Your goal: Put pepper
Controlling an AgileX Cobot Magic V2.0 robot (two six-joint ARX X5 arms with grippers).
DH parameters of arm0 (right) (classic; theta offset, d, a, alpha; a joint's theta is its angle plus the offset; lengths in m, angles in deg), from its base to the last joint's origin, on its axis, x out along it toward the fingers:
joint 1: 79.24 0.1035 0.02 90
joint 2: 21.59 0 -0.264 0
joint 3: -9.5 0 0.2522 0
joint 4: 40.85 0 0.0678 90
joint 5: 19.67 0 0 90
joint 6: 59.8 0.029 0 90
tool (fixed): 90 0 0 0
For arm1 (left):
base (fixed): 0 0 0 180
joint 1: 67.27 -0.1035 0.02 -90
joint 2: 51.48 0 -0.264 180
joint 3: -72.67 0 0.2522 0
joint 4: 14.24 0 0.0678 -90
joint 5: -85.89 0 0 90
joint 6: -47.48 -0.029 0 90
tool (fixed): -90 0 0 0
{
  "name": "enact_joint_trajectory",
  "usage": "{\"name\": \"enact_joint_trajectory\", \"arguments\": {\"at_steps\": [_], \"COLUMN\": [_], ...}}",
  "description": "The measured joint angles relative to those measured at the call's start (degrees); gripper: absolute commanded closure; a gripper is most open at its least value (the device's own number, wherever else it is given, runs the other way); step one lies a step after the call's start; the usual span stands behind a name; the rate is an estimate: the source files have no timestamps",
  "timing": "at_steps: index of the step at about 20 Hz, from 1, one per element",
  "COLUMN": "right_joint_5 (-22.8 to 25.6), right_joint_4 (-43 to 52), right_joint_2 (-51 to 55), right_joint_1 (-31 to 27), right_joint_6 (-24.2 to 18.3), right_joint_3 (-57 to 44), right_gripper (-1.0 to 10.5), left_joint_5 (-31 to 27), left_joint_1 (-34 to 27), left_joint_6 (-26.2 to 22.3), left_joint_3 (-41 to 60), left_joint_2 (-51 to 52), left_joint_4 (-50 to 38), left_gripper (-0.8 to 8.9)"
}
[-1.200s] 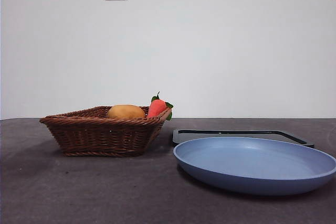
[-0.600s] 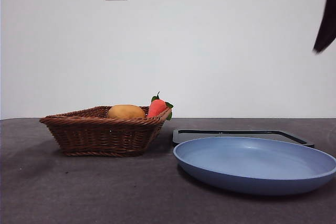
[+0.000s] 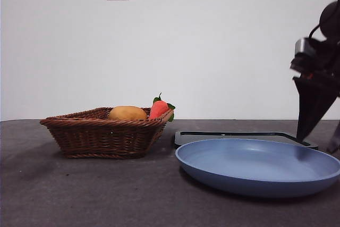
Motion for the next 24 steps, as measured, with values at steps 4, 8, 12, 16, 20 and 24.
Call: {"name": "enact_joint_trajectory", "arguments": {"at_steps": [4, 8, 12, 16, 20, 24], "right_joint_5": [0.0, -1.5, -2.7, -2.7, -2.6, -2.6], "right_joint_4": [0.7, 0.8, 1.4, 1.1, 0.1, -2.4], "right_joint_2": [-3.1, -3.5, -3.6, -2.5, 7.3, 17.9], "right_joint_1": [0.4, 0.7, 0.7, 0.7, 0.7, -0.6], "right_joint_6": [-0.5, -0.7, -0.8, -0.2, 0.7, 1.4], "right_joint_3": [0.0, 0.0, 0.0, 0.0, 0.0, 0.0], "right_gripper": [7.7, 9.3, 9.4, 9.4, 9.4, 9.4], "left_joint_5": [0.0, 0.0, 0.0, -1.1, -6.5, -15.2], "left_joint_1": [0.0, 0.0, 0.0, 2.8, 9.3, 17.5], "left_joint_6": [0.0, 0.0, 0.1, 2.5, 6.7, 10.8], "left_joint_3": [0.0, 0.0, 0.0, 0.0, 0.0, -3.1], "left_joint_2": [0.0, 0.0, -0.2, -2.8, -8.6, -19.1], "left_joint_4": [0.0, 0.0, 0.0, -3.2, -9.7, -14.7], "left_gripper": [4.66, 4.66, 4.66, 4.66, 4.66, 4.66]}}
